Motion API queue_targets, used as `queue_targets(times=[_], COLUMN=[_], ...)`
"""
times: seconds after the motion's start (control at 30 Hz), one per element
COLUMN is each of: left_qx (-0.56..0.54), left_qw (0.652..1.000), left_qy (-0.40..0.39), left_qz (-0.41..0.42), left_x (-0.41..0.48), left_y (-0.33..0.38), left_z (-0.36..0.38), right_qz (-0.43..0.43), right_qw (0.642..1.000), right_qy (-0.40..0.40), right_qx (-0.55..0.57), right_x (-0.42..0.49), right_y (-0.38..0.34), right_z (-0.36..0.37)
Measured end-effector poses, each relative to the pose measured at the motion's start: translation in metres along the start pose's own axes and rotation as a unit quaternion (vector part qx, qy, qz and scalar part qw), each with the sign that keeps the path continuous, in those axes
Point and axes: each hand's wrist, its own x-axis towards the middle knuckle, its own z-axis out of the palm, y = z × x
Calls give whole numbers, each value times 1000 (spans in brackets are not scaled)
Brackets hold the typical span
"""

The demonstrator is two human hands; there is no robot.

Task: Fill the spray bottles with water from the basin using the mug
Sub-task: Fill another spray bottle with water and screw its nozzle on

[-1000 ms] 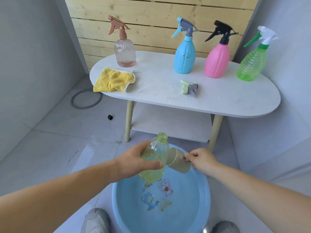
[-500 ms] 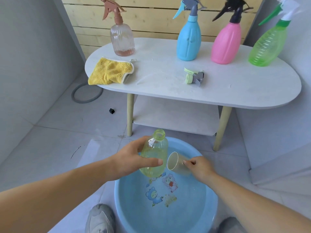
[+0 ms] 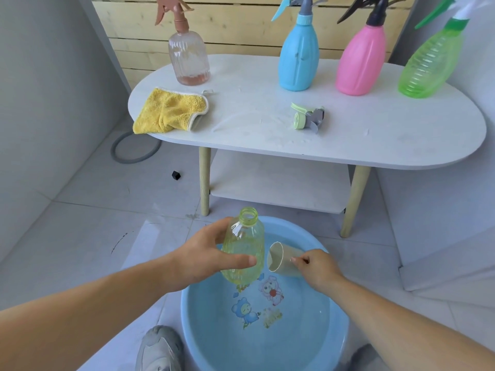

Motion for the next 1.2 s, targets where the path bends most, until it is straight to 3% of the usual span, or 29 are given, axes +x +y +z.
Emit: queue_targets(times=[0.5,0.67,0.9,1.2], left_qx=[-24,-21,-33,-68], left_qw=[1000,1000,999,996], left_qy=[4,1,-17,-39], left_qz=[0,1,5,31], left_x=[-1,-4,-11,-30], left_y=[0,1,9,24], left_z=[0,-2,-7,-8], right_qz=[5,19,-11,-80], right_qw=[1000,997,983,969], right_qy=[-15,-13,-7,47], right_qx=[8,75,185,228], right_x=[-2,-6,-31,-98], right_y=[-1,-4,-30,-73], right_z=[1,-11,-54,-135])
